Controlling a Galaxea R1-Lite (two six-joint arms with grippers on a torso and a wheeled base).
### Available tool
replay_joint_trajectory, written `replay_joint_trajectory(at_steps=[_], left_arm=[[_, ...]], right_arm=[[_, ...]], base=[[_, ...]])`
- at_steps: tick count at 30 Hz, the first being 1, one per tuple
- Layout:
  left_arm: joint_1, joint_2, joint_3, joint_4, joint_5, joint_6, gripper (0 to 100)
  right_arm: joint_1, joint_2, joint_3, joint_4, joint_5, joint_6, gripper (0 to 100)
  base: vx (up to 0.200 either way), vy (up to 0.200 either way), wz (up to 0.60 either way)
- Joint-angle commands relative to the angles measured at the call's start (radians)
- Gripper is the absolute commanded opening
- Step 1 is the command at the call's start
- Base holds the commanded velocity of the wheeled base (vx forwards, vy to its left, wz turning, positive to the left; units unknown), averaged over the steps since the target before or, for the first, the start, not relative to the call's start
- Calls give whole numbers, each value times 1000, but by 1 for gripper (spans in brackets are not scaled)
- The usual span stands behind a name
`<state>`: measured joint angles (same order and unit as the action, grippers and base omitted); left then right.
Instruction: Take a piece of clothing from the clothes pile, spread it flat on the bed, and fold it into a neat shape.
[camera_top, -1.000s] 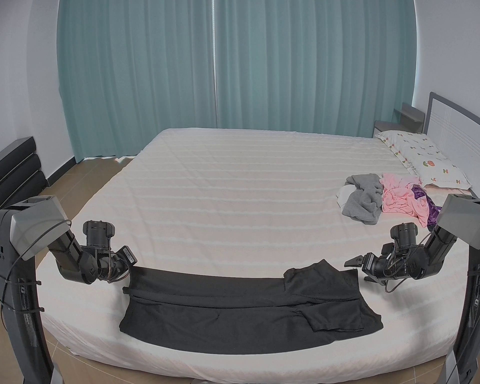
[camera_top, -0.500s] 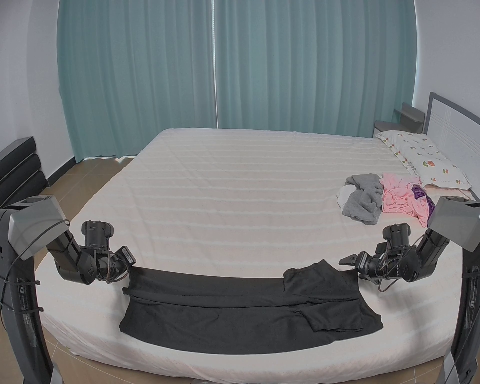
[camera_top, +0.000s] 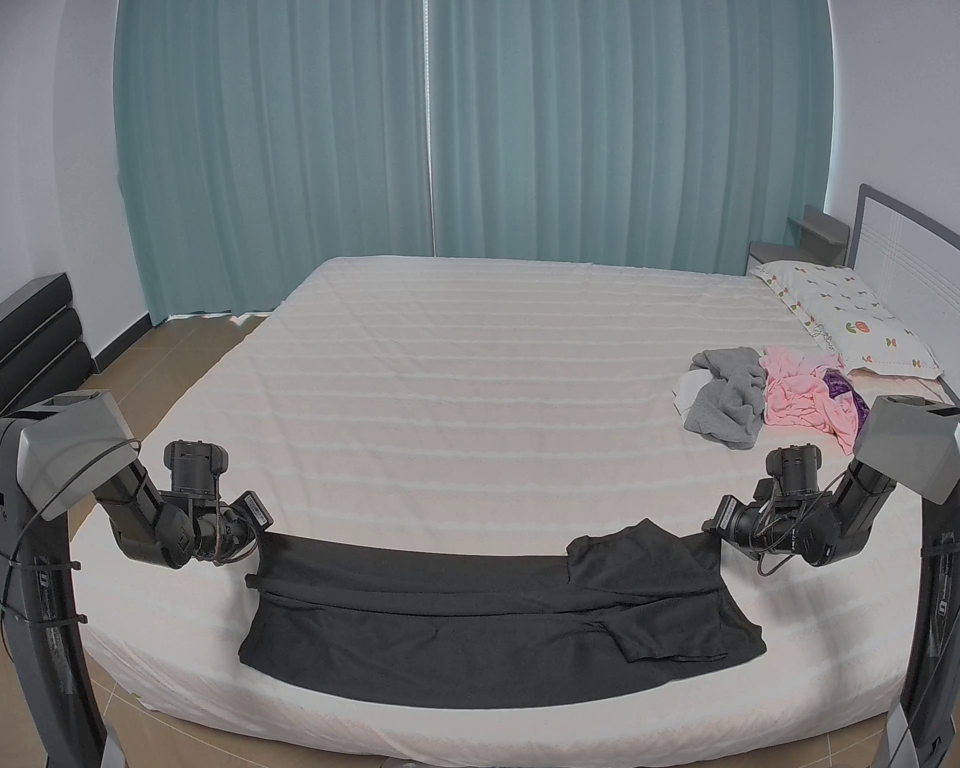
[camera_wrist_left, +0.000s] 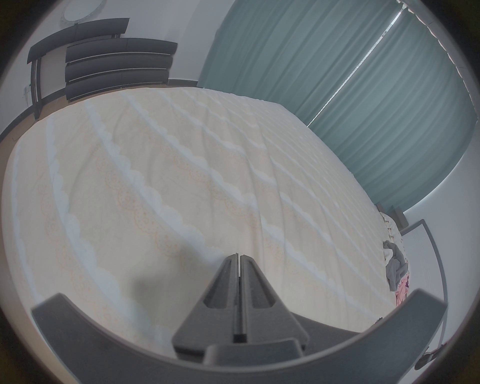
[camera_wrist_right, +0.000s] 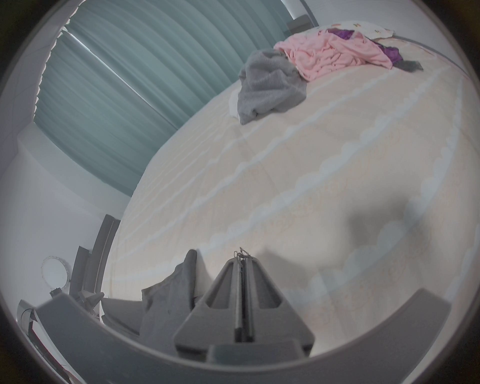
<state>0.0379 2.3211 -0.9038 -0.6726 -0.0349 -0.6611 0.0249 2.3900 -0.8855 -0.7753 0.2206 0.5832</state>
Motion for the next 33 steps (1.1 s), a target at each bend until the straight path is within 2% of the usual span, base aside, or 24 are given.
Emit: replay_joint_trajectory(at_steps=[1, 9, 26, 27, 30, 31, 33], left_arm=[[0, 0, -9, -2, 0, -2, 0], [-29, 21, -50, -2, 3, -6, 0], [-30, 67, -101, 2, 3, -17, 0], [-30, 67, -99, 2, 1, -17, 0], [-30, 67, -99, 5, 0, -17, 0], [-30, 67, -99, 5, 0, -17, 100], [-30, 67, -96, 2, 0, -18, 100]], right_arm=[[-10, 3, 2, -9, -10, 4, 0], [-33, 11, -18, -24, -21, 6, 0], [-36, 26, -13, -28, -18, 18, 0], [-36, 26, -13, -28, -17, 18, 100], [-36, 23, -13, -30, -14, 20, 100], [-36, 17, -12, -30, -10, 21, 100], [-36, -3, -4, -30, -7, 24, 100]], base=[[0, 0, 0], [0, 0, 0], [0, 0, 0], [0, 0, 0], [0, 0, 0], [0, 0, 0], [0, 0, 0]])
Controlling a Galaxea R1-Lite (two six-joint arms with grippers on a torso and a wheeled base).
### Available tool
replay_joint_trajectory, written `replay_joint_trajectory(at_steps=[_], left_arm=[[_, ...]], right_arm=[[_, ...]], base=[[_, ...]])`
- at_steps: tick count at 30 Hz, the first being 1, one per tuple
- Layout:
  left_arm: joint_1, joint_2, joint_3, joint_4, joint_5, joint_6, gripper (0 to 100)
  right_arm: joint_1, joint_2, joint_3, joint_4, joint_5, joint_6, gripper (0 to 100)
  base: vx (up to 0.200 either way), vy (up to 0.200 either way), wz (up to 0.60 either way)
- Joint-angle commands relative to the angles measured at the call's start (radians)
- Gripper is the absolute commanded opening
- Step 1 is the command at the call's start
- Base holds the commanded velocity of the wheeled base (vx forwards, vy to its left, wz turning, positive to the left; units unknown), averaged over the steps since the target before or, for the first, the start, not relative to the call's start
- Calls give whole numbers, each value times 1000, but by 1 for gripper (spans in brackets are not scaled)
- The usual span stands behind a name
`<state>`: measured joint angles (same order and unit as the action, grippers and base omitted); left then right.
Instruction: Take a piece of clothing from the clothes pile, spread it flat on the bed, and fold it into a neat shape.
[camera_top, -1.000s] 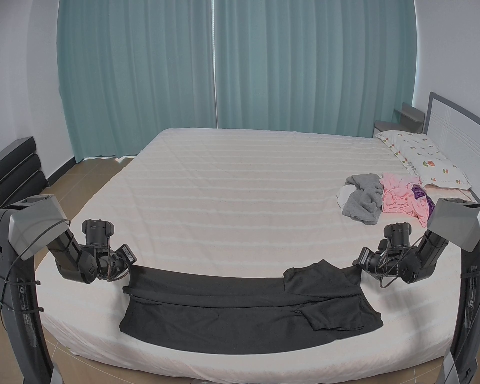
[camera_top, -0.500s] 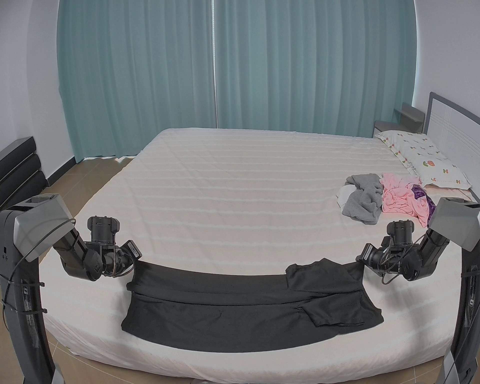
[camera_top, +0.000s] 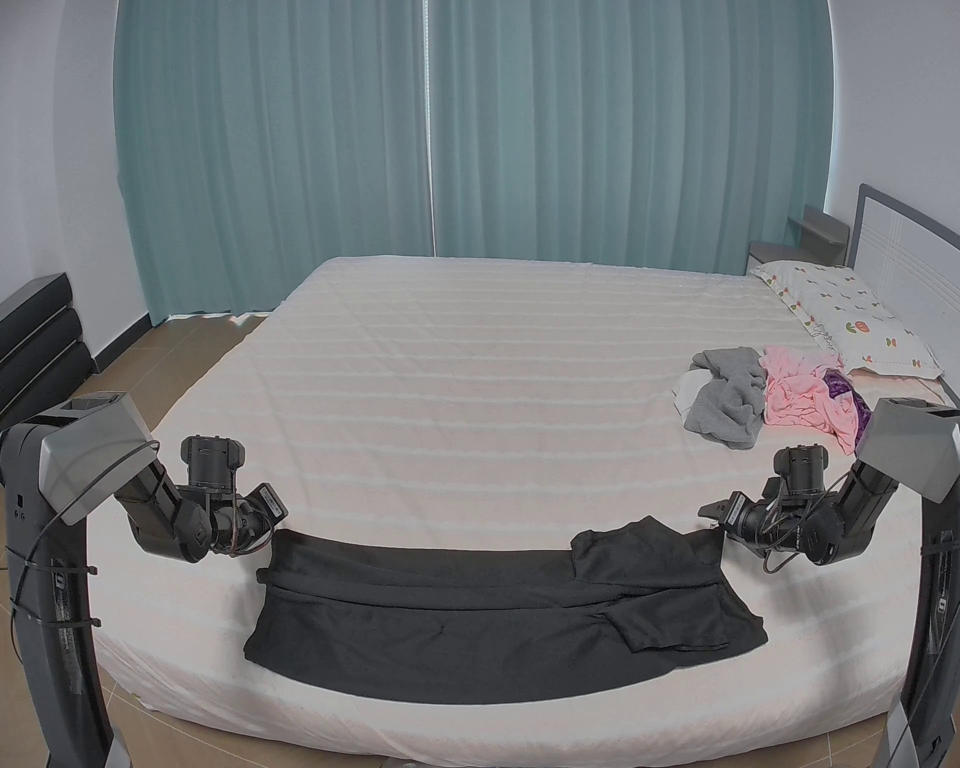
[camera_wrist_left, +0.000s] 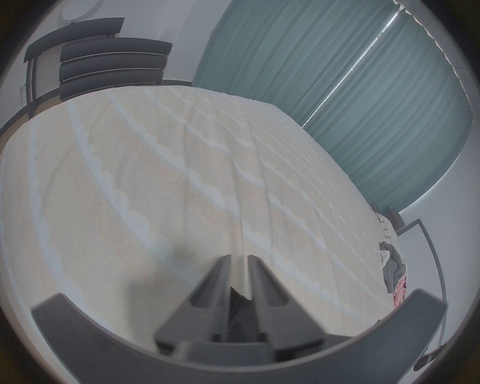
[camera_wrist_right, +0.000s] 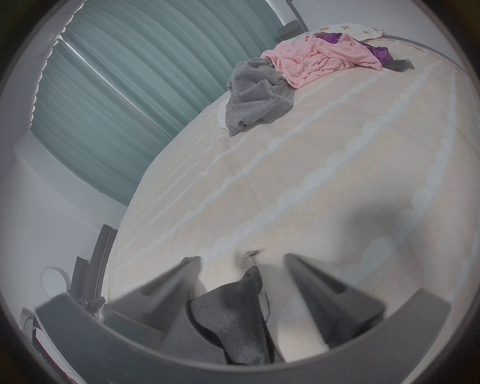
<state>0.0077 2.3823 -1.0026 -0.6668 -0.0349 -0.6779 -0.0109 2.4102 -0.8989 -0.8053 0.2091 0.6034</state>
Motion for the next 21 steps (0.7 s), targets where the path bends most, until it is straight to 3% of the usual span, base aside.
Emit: replay_joint_trajectory(at_steps=[1, 6, 12, 17, 21], left_arm=[[3, 5, 4, -7, 0, -2, 100], [21, -22, 22, -7, -8, -40, 100], [40, -72, 78, -8, -40, -80, 100], [55, -94, 105, -7, -83, -83, 100], [57, -92, 107, -7, -85, -81, 100]], right_arm=[[0, -48, 15, 0, 7, 9, 100], [32, -149, 49, 2, 64, -7, 100], [74, -175, 75, 5, 70, -80, 100], [78, -161, 114, 3, 177, -120, 100], [74, -122, 115, 2, 219, -140, 100]], base=[[0, 0, 0], [0, 0, 0], [0, 0, 0], [0, 0, 0], [0, 0, 0]])
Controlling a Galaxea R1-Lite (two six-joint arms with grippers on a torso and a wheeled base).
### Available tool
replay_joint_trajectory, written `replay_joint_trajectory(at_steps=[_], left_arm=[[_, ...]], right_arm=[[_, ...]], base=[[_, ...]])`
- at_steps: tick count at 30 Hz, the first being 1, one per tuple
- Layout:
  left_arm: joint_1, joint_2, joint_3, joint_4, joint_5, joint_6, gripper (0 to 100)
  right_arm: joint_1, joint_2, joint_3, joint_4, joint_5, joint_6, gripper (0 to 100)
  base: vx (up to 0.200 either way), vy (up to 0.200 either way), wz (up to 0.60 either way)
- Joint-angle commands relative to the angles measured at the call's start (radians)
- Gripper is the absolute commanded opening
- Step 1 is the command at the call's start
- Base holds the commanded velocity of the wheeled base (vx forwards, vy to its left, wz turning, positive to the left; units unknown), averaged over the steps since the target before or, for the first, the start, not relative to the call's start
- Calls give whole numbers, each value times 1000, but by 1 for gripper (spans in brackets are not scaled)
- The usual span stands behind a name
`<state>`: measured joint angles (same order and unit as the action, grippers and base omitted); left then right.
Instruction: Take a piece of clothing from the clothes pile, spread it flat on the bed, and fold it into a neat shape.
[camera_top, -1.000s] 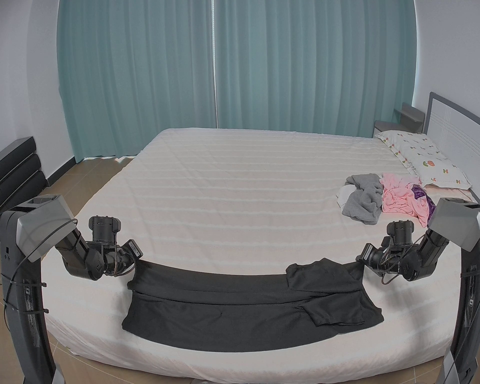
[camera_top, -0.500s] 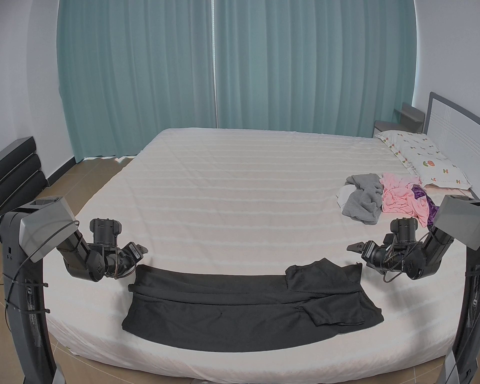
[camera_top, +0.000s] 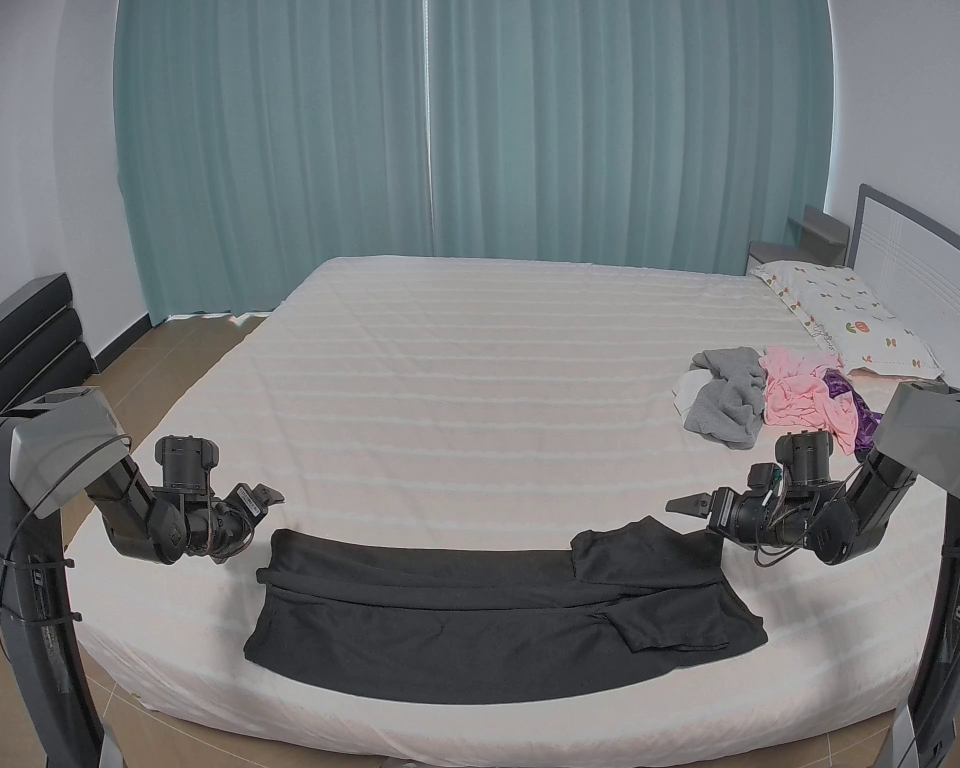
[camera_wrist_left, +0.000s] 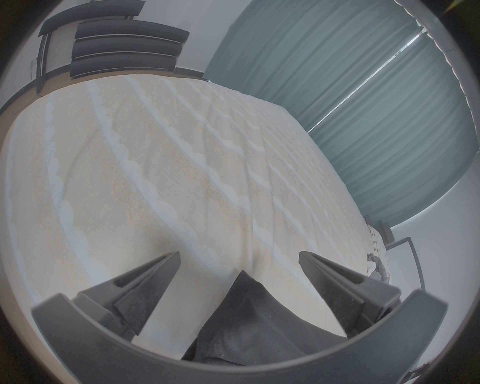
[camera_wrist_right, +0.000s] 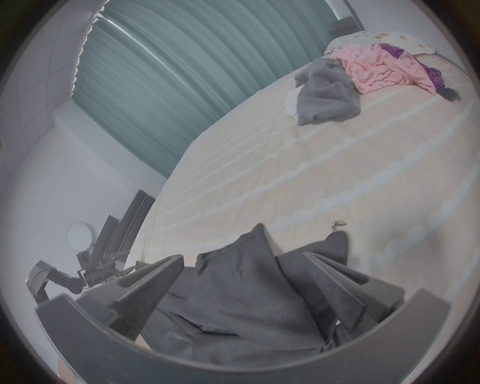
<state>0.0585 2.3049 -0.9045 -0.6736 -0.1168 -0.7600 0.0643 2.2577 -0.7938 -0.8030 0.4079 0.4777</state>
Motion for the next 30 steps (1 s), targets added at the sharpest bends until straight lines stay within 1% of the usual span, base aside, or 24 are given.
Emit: replay_joint_trajectory(at_steps=[1, 4, 11, 12, 20, 22, 23, 27, 30], left_arm=[[6, -15, 10, 0, -3, 1, 100], [6, -16, 10, 0, -3, 1, 100], [4, -15, 10, 0, -1, 1, 100], [4, -15, 10, 0, -1, 1, 100], [6, -15, 10, 0, -1, 2, 100], [6, -16, 12, 0, -1, 5, 100], [6, -21, 21, -1, 0, 8, 100], [4, -39, 33, 0, 0, 8, 100], [4, -67, 52, 6, 0, 8, 100]], right_arm=[[-1, 46, 11, -1, 29, -25, 100], [-3, 71, 8, -1, 42, -39, 100], [-7, 129, -1, 1, 43, -71, 100], [-7, 131, -1, 1, 43, -71, 0], [-18, 108, 33, 1, 43, -94, 0], [-24, 92, 41, 1, 43, -94, 0], [-40, 68, 61, 2, 46, -96, 0], [-60, 23, 97, -1, 86, -97, 0], [-72, -10, 122, 4, 101, -97, 0]], base=[[0, 0, 0], [0, 0, 0], [0, 0, 0], [0, 0, 0], [0, 0, 0], [0, 0, 0], [0, 0, 0], [0, 0, 0], [0, 0, 0]])
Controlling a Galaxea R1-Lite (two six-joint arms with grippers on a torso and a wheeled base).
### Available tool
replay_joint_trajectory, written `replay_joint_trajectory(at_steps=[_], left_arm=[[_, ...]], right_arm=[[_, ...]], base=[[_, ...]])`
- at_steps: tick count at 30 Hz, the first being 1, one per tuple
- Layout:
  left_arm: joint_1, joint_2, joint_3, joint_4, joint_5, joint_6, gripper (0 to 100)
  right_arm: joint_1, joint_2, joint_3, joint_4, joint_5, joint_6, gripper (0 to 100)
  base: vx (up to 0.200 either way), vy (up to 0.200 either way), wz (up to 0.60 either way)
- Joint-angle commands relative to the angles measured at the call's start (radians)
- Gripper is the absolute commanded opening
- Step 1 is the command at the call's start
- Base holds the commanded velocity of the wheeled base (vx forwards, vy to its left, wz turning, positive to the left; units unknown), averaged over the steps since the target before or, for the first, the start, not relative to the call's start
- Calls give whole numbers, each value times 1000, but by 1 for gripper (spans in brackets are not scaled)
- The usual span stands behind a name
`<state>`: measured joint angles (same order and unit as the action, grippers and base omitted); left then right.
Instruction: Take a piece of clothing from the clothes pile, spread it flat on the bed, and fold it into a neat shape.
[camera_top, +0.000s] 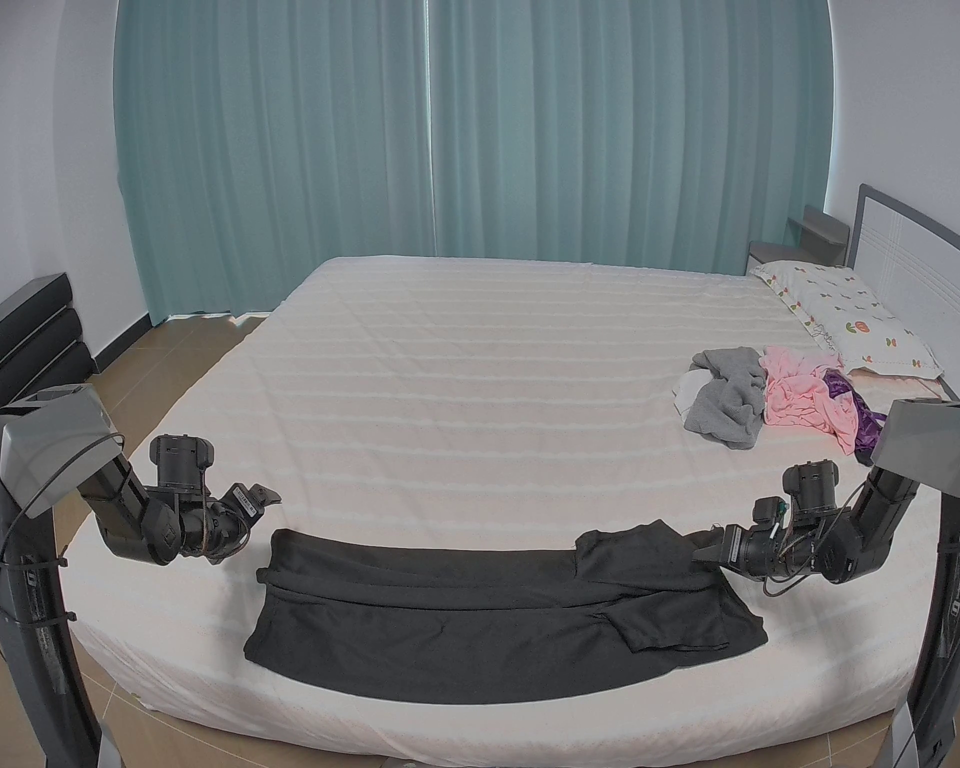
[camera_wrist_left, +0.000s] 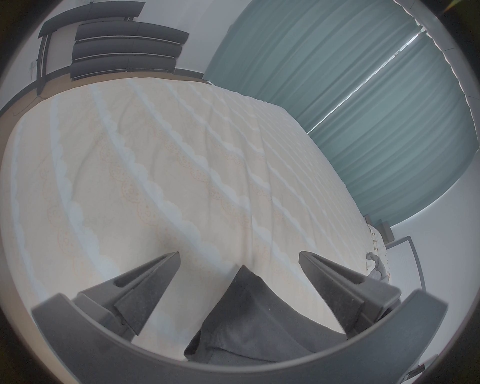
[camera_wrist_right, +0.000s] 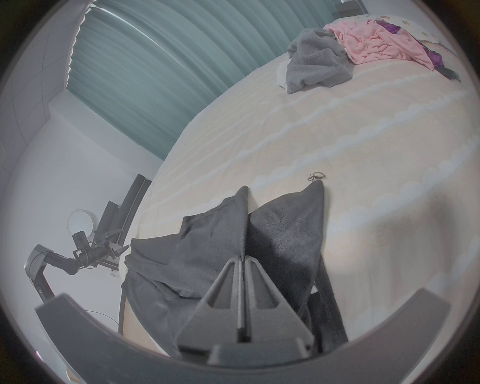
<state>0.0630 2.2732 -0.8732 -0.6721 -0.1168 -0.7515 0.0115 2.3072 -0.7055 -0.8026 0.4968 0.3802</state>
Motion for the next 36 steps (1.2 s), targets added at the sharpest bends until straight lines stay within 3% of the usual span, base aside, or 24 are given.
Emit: replay_joint_trajectory(at_steps=[1, 18, 35, 36], left_arm=[[0, -44, 26, 6, 0, 0, 100], [-49, -129, 209, 8, 0, 75, 100], [-120, -26, 175, -1, 59, 69, 100], [-120, -21, 172, -1, 66, 69, 100]], right_arm=[[-21, -65, 44, 3, 12, -1, 0], [-39, -100, 176, -14, 23, -70, 0], [-38, -86, 224, -89, 22, -67, 0], [-36, -84, 222, -89, 22, -60, 100]], base=[[0, 0, 0], [0, 0, 0], [0, 0, 0], [0, 0, 0]])
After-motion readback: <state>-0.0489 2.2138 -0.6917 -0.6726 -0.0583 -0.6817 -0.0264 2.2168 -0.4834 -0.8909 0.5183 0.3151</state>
